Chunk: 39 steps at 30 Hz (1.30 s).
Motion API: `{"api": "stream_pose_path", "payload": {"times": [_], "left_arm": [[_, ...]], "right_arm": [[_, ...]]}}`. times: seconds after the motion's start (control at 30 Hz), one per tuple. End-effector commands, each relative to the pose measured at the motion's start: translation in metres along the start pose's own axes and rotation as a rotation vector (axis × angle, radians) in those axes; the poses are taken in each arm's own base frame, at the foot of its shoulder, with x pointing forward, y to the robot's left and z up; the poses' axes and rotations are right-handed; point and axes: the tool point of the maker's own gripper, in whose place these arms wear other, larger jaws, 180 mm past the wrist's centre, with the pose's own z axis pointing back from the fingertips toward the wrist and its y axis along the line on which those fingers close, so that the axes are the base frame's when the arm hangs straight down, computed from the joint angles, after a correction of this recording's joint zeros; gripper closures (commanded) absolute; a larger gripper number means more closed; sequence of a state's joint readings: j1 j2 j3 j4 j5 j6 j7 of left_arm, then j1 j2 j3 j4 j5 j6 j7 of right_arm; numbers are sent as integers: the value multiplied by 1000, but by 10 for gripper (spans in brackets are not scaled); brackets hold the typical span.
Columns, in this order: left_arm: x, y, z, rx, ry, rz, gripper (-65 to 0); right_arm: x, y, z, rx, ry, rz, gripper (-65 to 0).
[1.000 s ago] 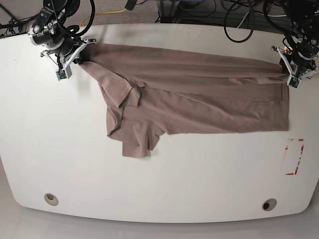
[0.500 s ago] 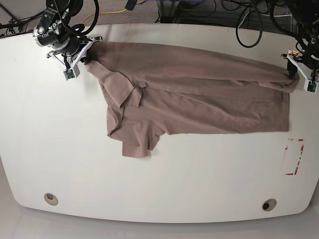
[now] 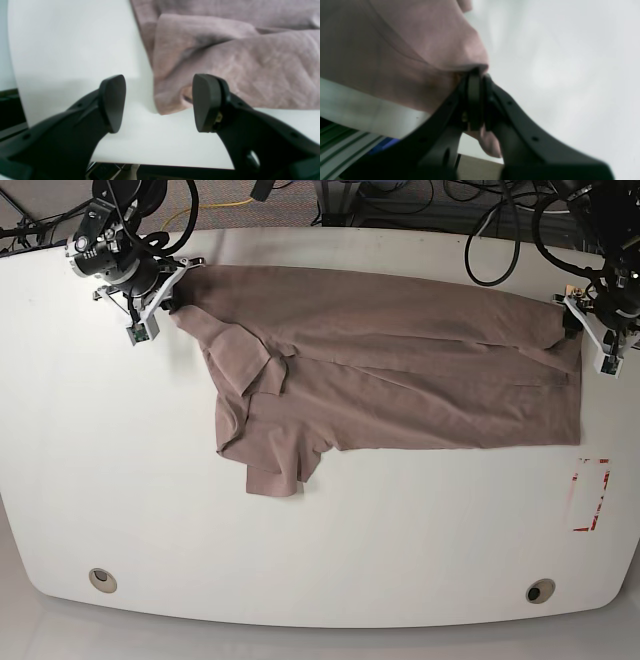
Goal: Fold the T-shirt properly
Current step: 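Release the shirt and move both grippers to its lower edge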
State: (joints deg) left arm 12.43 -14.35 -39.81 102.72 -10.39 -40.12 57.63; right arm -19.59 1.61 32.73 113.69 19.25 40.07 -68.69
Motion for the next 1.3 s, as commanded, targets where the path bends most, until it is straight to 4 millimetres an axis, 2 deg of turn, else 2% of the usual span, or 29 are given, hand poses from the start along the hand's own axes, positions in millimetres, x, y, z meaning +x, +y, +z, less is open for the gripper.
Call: {"api": "stream_pose_path", "payload": {"times": [0.0,0.13,0.33,0.4,0.43,0.57,0.6,0.67,0.8,0.9,1.03,1.27], "left_arm": [[20,15,5,38,-58,4,-379],[34,19,0,38,-89,26,-379],[59,24,-20,2,-144,99,-379],[63,25,-26,-10,-149,119,-379],[63,25,-29,-16,-148,128,-379],[72,27,-36,-29,-179,165,-379],[74,27,-38,-32,-190,172,-379],[75,28,-38,-32,-196,174,-379],[70,30,-41,-18,-169,166,-379],[79,36,-42,4,-173,162,-379],[77,39,-46,13,-153,162,-379],[77,40,-45,15,-154,160,-379]], "right_arm": [[10,-3,4,-13,-37,11,-6],[11,-4,4,-15,-36,12,-6],[16,-5,4,-19,-50,13,-8],[15,-7,5,-25,-48,11,-41],[15,-8,5,-27,-46,13,-82],[20,-10,6,-31,-60,15,-338],[28,-11,6,-34,-78,16,-409],[38,-12,5,-36,-101,18,-469],[65,-16,2,-35,-159,18,-455],[89,-18,-3,-21,-203,13,-447],[121,-22,-18,20,-245,-15,-447],[171,-2,-48,138,-258,43,-447]]}}
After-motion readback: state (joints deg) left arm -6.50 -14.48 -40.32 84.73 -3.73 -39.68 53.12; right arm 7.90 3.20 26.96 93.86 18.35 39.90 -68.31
